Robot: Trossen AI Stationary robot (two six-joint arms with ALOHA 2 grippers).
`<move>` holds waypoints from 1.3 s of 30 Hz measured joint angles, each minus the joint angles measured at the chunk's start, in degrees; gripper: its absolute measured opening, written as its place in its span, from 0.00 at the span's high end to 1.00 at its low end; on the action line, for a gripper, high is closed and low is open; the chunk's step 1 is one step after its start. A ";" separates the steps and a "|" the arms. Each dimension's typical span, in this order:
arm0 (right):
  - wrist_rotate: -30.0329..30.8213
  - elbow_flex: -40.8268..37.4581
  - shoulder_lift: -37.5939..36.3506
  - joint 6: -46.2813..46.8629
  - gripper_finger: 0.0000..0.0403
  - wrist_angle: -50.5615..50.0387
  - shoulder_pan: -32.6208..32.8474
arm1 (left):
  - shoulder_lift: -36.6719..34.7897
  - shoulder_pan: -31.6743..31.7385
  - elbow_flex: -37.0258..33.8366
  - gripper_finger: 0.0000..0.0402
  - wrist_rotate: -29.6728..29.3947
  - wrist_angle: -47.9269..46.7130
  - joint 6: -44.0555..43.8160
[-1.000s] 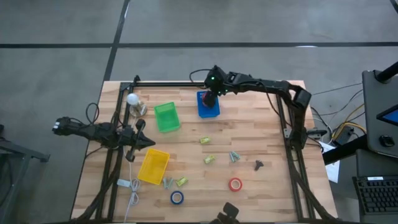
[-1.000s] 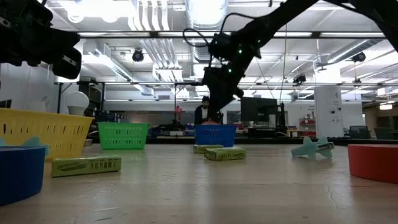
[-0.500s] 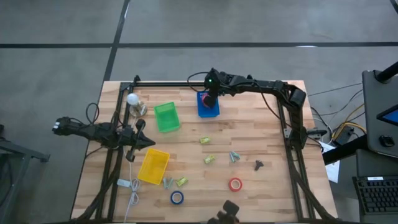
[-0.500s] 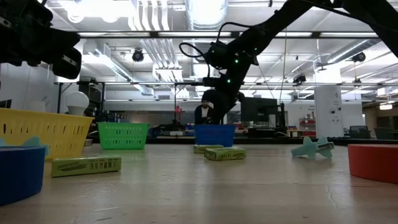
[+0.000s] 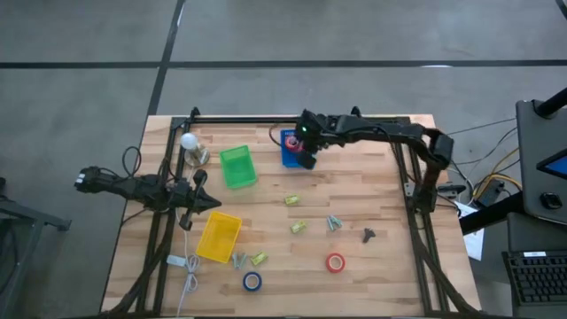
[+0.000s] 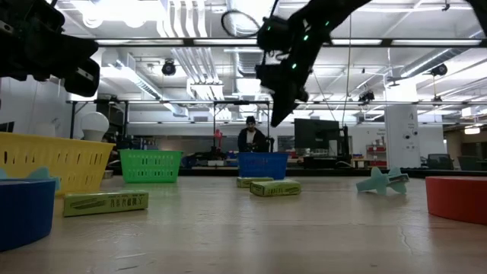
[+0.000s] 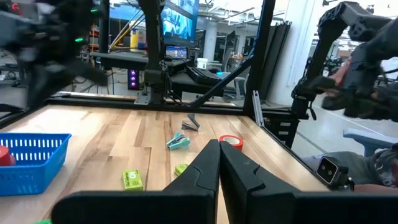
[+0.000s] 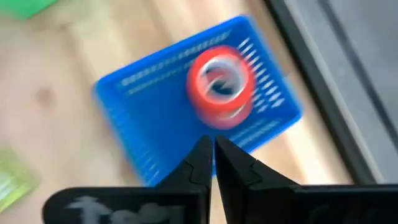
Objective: Pick and place Stapler, Stapler remover, tape
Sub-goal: Put the red tape into the blue bin
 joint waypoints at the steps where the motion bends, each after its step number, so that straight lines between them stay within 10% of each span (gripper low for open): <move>1: -0.25 -0.93 -1.35 0.96 0.98 -0.67 1.19 | 0.00 0.01 0.01 0.96 0.00 0.00 -0.01; 23: -8.33 -26.78 -23.82 24.53 0.96 8.12 27.69 | 0.00 0.01 -0.02 0.96 0.03 0.02 -0.01; 39: -9.29 -27.37 -15.59 32.84 0.58 13.01 46.27 | 0.00 0.02 0.01 0.96 0.07 0.02 0.00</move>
